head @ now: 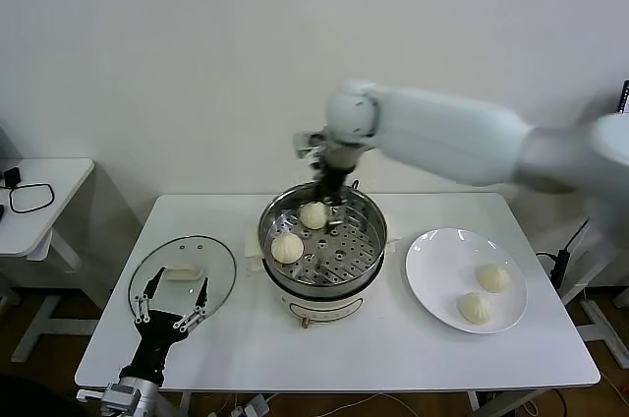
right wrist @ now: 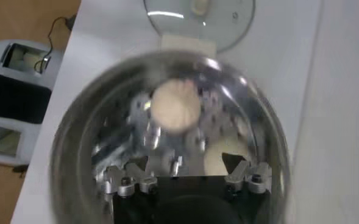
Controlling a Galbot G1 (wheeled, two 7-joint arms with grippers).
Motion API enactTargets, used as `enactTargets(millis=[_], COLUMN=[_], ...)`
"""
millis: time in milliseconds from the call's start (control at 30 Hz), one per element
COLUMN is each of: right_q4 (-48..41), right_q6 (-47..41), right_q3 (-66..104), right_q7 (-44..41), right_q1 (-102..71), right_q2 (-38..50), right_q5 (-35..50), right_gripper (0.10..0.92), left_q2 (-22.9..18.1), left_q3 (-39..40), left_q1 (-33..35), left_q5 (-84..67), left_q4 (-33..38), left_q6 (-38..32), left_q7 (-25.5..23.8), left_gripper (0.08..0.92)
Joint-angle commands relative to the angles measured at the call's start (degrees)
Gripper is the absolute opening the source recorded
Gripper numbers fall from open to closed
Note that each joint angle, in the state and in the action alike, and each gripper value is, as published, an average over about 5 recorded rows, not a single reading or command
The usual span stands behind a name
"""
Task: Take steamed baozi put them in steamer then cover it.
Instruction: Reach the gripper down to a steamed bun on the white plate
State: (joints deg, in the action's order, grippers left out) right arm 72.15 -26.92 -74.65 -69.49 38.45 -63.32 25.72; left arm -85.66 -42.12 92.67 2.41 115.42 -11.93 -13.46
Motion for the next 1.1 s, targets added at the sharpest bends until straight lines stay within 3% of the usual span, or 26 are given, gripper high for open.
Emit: enactTargets(millis=[33, 267, 533, 1100], right_q4=[13.61, 8.95, 1.93, -3.69], right_q6=[9.81, 16.00, 19.85, 20.39], right_q3=[0.81, 17.12, 31.49, 37.19], right_q7=[-8.78, -10.86, -10.93, -7.87], right_q1=[-0.14, -21.46, -38.52, -45.52], right_q2=[33.11, 38.88, 35.45, 28.02], right_q5=[-13.97, -28.81, -38.19, -39.39], right_gripper=[0.823, 0.823, 0.823, 0.823], left_q2=[-0.20, -0.52, -0.62, -0.67], left_q3=[0.52, 0.90, 1.11, 1.21], left_q1=[0.33, 1.00, 1.38, 0.60], left_q5=[0.32, 0.90, 1.38, 1.90], left_q4=[0.59, 0.96, 1.04, -0.32], left_q6=[0.10, -0.08, -0.23, -0.04], left_q7=[0.08, 0.08, 0.10, 0.27], left_gripper=[0.823, 0.823, 0.823, 0.823])
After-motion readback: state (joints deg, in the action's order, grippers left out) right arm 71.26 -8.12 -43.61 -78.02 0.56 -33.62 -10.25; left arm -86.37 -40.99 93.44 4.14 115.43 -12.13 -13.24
